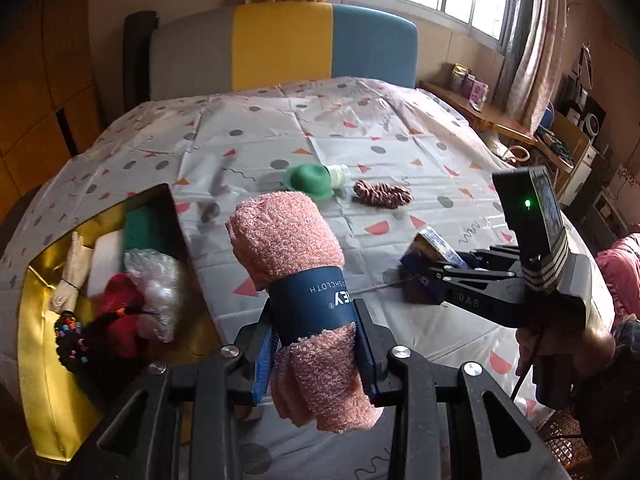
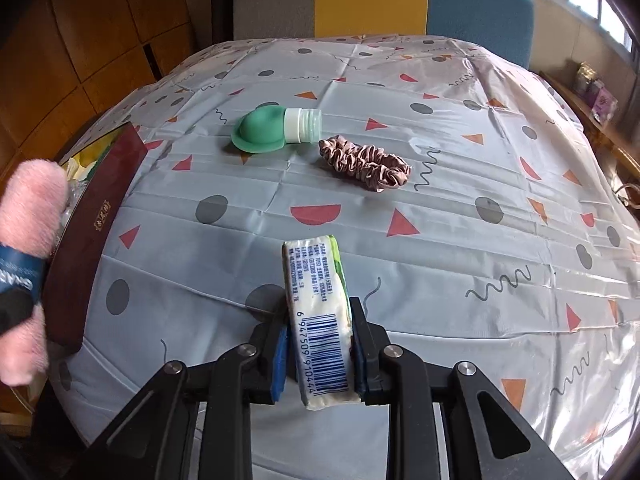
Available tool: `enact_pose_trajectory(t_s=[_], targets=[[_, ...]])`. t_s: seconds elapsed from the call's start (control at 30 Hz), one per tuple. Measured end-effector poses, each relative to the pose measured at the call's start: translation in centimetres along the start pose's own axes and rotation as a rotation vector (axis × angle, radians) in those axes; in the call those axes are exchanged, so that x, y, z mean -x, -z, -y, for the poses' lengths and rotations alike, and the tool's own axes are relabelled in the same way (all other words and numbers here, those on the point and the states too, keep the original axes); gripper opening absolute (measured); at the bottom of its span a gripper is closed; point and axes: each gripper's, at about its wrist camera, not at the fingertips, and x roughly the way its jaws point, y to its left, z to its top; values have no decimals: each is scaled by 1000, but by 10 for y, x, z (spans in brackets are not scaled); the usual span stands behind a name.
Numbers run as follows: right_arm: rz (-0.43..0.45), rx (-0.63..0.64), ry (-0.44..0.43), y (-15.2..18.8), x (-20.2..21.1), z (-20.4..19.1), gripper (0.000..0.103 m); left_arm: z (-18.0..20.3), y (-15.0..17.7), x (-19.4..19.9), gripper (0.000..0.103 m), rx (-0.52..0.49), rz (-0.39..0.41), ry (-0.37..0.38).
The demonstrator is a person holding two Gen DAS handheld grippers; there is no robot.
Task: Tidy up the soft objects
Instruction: 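Carry the pink towel roll into the tin box and open the left tool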
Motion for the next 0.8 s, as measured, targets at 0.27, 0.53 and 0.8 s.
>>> enact_pose_trajectory(t_s=[0.27, 0.53, 0.8], targets=[[25, 3, 22, 2, 0, 3, 25, -39, 1, 37, 34, 69, 89, -105], [22, -2, 35, 1, -1, 1, 25, -59, 15, 55, 34, 123, 99, -174], [36, 44, 70, 3, -2, -6, 25, -83, 33, 67, 35, 173, 90, -240]])
